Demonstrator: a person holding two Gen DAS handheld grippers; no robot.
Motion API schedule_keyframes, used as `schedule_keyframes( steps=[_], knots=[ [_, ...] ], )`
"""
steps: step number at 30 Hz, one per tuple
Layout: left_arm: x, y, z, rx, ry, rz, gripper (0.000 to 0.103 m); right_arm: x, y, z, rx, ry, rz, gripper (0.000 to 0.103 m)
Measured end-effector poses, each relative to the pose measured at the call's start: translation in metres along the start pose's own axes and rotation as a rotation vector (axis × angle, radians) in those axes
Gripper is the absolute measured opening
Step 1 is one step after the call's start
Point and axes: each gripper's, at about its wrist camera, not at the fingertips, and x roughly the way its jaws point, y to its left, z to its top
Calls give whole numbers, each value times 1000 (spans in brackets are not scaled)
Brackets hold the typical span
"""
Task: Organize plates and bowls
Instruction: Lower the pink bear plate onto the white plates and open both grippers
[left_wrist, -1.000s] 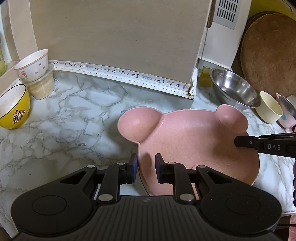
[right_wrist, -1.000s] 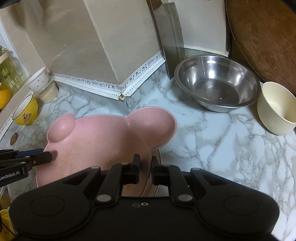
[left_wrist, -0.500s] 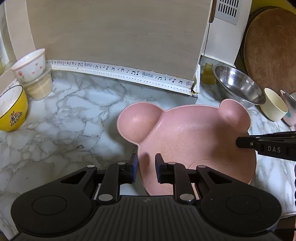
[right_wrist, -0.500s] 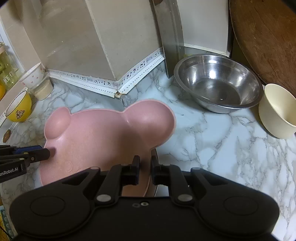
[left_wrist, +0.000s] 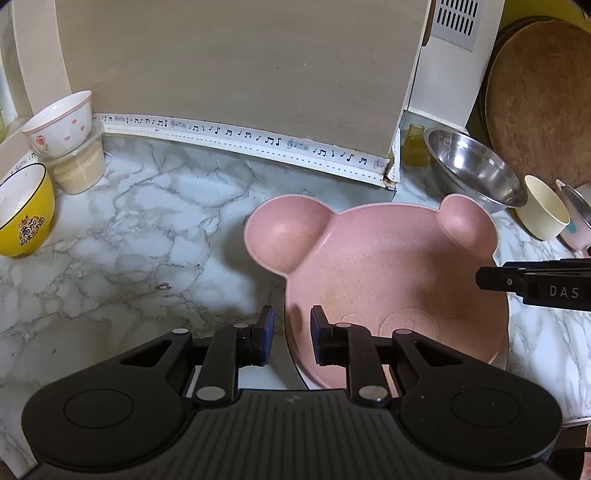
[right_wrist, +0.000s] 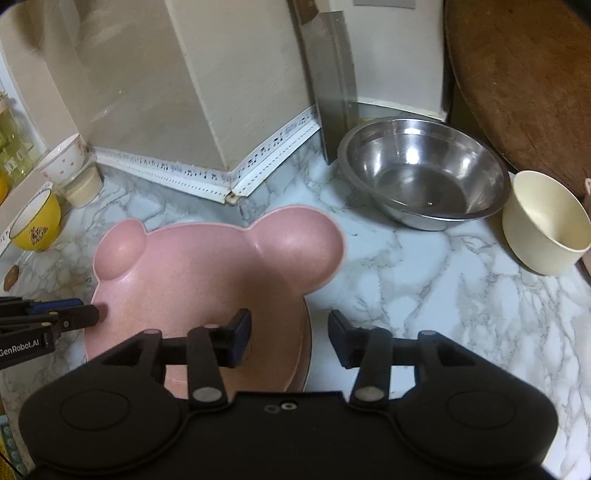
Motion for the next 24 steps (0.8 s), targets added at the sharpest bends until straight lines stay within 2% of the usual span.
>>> schedule_keyframes(
  steps=[7,9,11,13,16,22,24],
  knots=[
    [-16,-3,-1,14,-27,-39,21,-16,-1,-6,6,-2,20,55],
    [-24,-6,0,20,-47,-55,28,-23,1,-7,2,-6,28,58],
    [-34,-11,0,27,-75,-71,47,-30,2,-7,6,-10,36,59],
    [-44,-16,1,36,-111,-85,59,-37,4,-8,-7,-17,42,61],
    [-55,-25,4,58,-138,-97,59,-50,7,-8,-26,-34,37,66],
    [-68,-40,9,87,-161,-139,60,-77,14,-5,-44,-80,21,81],
    [-72,-42,10,85,-170,-152,70,-86,16,-4,-55,-100,10,87]
  ],
)
